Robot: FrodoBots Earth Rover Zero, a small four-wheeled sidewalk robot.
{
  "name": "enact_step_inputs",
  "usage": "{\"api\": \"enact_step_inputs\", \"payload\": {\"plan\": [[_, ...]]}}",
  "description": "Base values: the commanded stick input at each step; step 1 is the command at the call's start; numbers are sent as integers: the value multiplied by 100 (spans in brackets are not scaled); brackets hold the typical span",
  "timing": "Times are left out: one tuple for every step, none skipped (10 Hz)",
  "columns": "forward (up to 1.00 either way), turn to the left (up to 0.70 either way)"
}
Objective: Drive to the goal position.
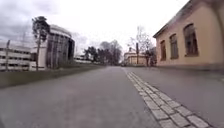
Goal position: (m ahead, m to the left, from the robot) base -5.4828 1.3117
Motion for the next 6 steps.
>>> {"api": "enact_step_inputs", "payload": {"plan": [[100,0],[100,0],[100,0],[100,0],[100,0],[100,0]]}}
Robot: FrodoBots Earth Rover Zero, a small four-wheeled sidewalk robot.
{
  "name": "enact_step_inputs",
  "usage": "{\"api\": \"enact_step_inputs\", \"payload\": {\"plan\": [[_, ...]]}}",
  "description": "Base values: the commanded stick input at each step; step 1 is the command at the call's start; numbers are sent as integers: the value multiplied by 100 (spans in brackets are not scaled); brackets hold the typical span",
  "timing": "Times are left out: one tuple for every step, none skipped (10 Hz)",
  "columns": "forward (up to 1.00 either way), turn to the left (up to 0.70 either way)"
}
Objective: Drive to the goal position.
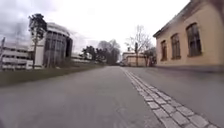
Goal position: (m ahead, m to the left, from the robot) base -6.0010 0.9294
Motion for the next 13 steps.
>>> {"api": "enact_step_inputs", "payload": {"plan": [[100,0],[100,0],[100,-25],[100,-40],[100,-21],[100,-4],[100,0],[100,0],[100,0],[100,0],[100,0],[100,0],[100,0]]}}
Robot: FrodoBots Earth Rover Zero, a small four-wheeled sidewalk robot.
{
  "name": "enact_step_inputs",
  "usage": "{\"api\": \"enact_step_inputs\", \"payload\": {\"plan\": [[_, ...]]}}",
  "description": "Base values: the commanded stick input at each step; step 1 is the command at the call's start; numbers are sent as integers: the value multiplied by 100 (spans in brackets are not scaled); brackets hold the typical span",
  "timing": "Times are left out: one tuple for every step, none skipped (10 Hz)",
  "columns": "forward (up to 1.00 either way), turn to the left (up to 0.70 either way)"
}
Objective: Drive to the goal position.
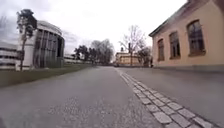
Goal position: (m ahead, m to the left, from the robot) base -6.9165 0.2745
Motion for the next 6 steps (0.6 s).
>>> {"api": "enact_step_inputs", "payload": {"plan": [[100,0],[100,0],[100,0],[100,0],[100,0],[100,0]]}}
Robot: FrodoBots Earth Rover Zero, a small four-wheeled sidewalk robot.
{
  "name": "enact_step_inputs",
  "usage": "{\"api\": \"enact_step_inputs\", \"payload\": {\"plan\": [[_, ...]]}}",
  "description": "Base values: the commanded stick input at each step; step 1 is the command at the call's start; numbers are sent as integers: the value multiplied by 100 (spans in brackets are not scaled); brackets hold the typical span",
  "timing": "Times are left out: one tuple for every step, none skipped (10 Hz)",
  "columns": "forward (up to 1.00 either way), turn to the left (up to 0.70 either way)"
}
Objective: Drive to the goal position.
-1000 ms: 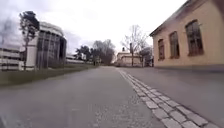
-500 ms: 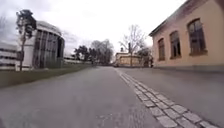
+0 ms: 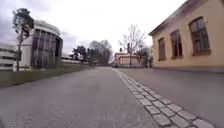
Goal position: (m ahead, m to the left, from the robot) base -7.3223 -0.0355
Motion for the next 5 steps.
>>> {"api": "enact_step_inputs", "payload": {"plan": [[100,0],[100,0],[100,0],[100,0],[100,0]]}}
